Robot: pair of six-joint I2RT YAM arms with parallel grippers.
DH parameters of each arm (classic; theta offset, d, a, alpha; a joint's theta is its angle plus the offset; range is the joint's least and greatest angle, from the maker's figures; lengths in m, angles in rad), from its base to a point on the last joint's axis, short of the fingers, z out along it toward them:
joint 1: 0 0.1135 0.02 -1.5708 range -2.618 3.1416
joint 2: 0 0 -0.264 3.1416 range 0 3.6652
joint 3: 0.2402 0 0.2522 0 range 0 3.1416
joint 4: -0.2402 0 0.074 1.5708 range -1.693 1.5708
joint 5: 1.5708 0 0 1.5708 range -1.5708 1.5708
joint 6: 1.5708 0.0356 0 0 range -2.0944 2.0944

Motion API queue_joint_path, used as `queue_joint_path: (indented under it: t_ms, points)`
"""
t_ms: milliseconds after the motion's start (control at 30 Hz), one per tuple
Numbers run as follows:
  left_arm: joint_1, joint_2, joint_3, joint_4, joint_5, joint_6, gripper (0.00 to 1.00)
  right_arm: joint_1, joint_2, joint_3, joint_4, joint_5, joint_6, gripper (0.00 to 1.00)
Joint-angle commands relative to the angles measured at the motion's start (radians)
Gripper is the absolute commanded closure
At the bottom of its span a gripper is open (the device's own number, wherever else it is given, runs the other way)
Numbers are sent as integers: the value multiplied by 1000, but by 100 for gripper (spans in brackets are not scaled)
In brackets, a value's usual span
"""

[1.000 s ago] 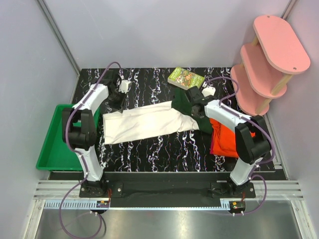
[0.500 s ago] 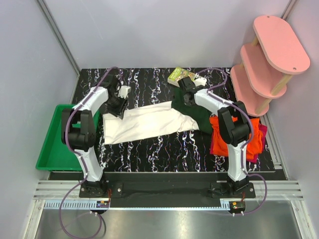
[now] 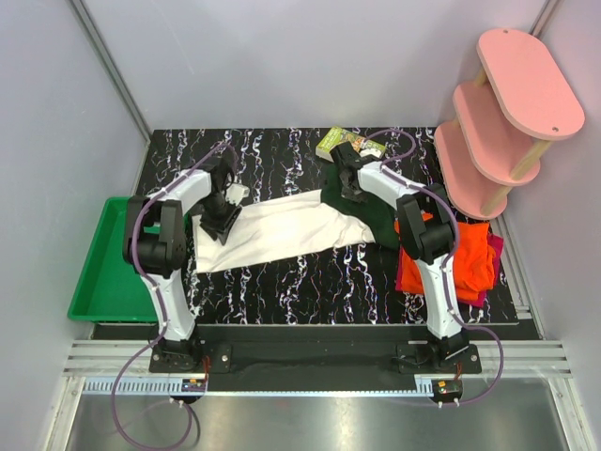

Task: Fold and stack the t-shirts
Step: Fold the tshirt

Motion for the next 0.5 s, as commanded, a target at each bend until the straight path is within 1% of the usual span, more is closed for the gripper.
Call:
queue_joint_path:
  t_ms: [0, 167, 267, 467]
  points:
    - [-7, 27, -19, -35, -60, 12, 62, -5, 32, 24, -50, -47, 2, 100]
    - [-17, -8, -109, -36, -70, 33, 62, -15, 38, 7, -51, -60, -7, 100]
    - [-56, -19, -181, -42, -109, 65, 64, -22, 56, 26, -57, -83, -13, 100]
    - [-148, -31, -269, -41, -149, 111, 68, -29, 130, 150, -119, -117, -42, 100]
